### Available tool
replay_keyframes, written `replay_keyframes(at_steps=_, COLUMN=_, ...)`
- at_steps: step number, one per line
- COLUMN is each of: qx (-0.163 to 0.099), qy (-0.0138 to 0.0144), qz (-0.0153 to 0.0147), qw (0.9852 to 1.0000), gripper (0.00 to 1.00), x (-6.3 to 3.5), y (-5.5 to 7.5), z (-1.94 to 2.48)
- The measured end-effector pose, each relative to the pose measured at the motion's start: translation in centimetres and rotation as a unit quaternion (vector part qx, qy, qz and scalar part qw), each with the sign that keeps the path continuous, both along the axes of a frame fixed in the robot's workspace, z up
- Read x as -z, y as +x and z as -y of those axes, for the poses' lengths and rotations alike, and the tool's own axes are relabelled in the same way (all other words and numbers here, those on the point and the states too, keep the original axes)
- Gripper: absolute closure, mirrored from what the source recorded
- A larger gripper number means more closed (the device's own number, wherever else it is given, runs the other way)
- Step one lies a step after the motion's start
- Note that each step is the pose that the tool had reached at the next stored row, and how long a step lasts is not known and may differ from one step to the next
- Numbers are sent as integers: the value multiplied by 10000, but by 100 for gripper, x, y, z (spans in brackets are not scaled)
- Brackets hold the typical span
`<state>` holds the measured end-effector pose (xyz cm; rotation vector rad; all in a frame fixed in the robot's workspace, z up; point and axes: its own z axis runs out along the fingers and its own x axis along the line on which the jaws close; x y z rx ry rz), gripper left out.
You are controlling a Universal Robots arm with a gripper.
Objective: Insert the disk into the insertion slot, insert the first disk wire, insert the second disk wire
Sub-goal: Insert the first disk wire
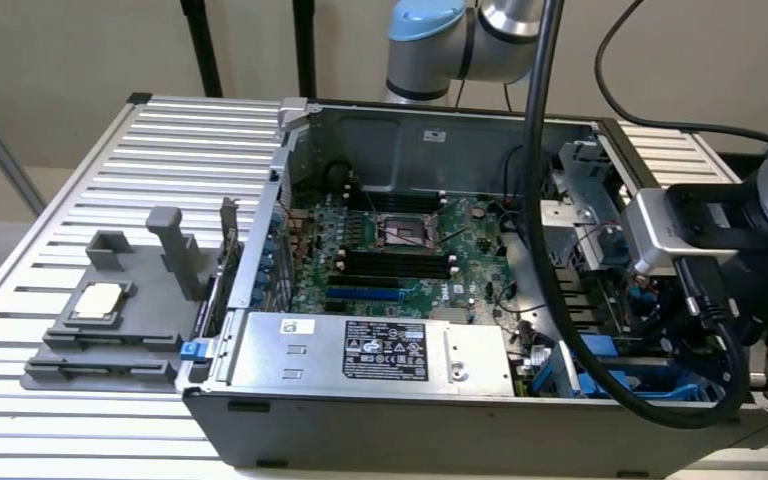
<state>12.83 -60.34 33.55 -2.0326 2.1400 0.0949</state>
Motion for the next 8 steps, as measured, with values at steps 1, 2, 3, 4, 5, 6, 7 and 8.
replay_keyframes(at_steps=1, qx=0, qy=-7, qz=0, qw=10000, gripper=84, x=1, y=0, z=-6)
replay_keyframes(at_steps=2, qx=0, qy=-12, qz=0, qw=10000, gripper=84, x=2, y=0, z=-9)
replay_keyframes(at_steps=3, qx=0, qy=-16, qz=0, qw=10000, gripper=84, x=4, y=0, z=-10)
replay_keyframes(at_steps=4, qx=0, qy=-20, qz=0, qw=10000, gripper=84, x=6, y=0, z=-10)
replay_keyframes(at_steps=5, qx=0, qy=-25, qz=0, qw=10000, gripper=84, x=7, y=0, z=-11)
replay_keyframes(at_steps=6, qx=0, qy=-30, qz=0, qw=10000, gripper=84, x=8, y=1, z=-10)
replay_keyframes(at_steps=7, qx=0, qy=-34, qz=0, qw=10000, gripper=84, x=9, y=3, z=-10)
replay_keyframes(at_steps=8, qx=0, qy=-36, qz=0, qw=10000, gripper=84, x=9, y=6, z=-11)
